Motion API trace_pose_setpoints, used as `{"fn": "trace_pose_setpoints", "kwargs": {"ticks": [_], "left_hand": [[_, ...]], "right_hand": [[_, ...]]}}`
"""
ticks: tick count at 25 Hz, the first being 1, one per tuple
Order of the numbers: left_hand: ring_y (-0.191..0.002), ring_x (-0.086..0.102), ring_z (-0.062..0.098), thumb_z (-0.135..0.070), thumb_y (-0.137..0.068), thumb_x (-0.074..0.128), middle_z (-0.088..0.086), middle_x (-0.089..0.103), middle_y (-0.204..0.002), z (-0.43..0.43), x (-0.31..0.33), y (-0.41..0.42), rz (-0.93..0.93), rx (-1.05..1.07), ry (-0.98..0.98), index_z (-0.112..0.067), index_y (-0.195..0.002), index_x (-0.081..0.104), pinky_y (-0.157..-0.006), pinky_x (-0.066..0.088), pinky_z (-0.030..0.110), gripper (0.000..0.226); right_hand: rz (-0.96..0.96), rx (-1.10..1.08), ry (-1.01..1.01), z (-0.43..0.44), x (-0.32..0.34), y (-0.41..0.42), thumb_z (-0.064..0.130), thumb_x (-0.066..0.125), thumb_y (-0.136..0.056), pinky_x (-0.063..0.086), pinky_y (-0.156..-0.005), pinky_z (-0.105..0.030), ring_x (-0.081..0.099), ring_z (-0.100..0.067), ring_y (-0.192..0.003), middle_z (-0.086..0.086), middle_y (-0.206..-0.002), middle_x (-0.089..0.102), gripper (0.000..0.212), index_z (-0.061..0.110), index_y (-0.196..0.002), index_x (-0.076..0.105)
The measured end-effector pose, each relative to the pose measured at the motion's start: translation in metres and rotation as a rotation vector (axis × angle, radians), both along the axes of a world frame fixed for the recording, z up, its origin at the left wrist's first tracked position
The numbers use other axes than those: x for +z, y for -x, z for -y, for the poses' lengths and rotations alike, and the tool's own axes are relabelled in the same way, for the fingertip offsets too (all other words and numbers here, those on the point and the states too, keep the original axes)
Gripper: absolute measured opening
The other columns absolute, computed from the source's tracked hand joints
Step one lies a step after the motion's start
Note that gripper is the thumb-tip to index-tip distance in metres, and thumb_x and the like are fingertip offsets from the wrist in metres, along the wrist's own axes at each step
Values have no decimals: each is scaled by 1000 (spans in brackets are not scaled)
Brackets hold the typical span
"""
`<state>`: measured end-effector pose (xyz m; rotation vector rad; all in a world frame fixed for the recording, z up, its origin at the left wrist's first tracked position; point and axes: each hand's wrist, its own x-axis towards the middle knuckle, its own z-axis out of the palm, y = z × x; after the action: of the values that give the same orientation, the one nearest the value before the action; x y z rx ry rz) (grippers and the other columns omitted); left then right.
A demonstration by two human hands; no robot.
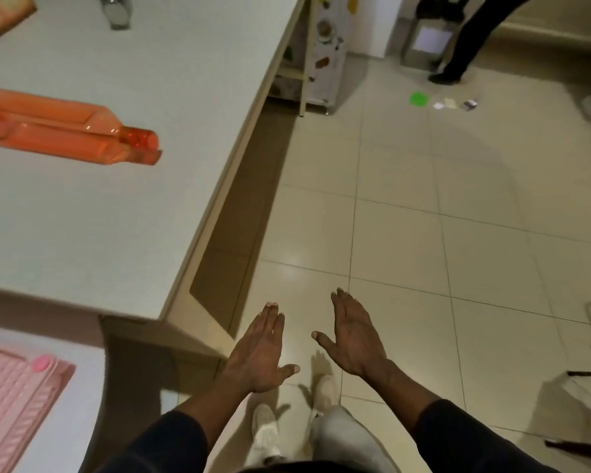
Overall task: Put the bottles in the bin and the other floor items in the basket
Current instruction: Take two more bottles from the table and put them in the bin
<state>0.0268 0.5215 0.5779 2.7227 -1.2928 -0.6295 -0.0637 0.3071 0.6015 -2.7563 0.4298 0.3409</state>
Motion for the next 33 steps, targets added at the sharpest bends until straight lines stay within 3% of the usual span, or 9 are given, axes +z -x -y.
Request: {"fn": "trace_pose_setpoints", "kwargs": {"ticks": [7, 11, 21, 26, 33], "left_hand": [[-158, -25, 37, -87, -90, 27, 25, -20, -170, 86, 29, -85, 205, -66, 31, 2, -164, -2, -130, -11, 48, 119], [-156, -30, 38, -86, -92, 26, 27, -25, -168, 149, 47, -136, 329, 63, 80, 4, -163, -1, -131, -5, 53, 118], [-162, -9, 39, -81, -88, 46, 25, -8, -173, 289, 118, -263, 552, 325, 136, 3, -163, 17, -126, 5, 52, 116], [-161, -13, 37, -72, -84, 55, 24, -12, -173, 318, 158, -327, 657, 522, 184, 1, -165, 8, -127, 2, 51, 119], [-162, -9, 36, -70, -88, 55, 23, -7, -173, 301, 230, -438, 782, 713, 273, 2, -164, 12, -131, 4, 51, 113]], "right_hand": [[128, -74, 11, 83, 16, -66, 69, 33, -99, 6, -130, -41, 0, -25, -160, -12, -173, 0, 93, 10, -164, 2], [218, -51, -2, 152, 26, -120, 70, 33, -99, 6, -131, -40, 1, -24, -160, -9, -173, 0, 93, 11, -164, 3], [422, 107, -66, 299, 94, -291, 61, 41, -100, 1, -129, -33, -5, -17, -160, 1, -173, -7, 87, 18, -165, 2], [484, 207, -83, 326, 120, -380, 53, 41, -101, 5, -131, -36, -2, -16, -160, 2, -173, -4, 81, 18, -164, 4], [564, 336, -135, 321, 164, -514, 62, 38, -99, 13, -130, -39, -3, -11, -159, 9, -173, -7, 84, 26, -164, -1]]}}
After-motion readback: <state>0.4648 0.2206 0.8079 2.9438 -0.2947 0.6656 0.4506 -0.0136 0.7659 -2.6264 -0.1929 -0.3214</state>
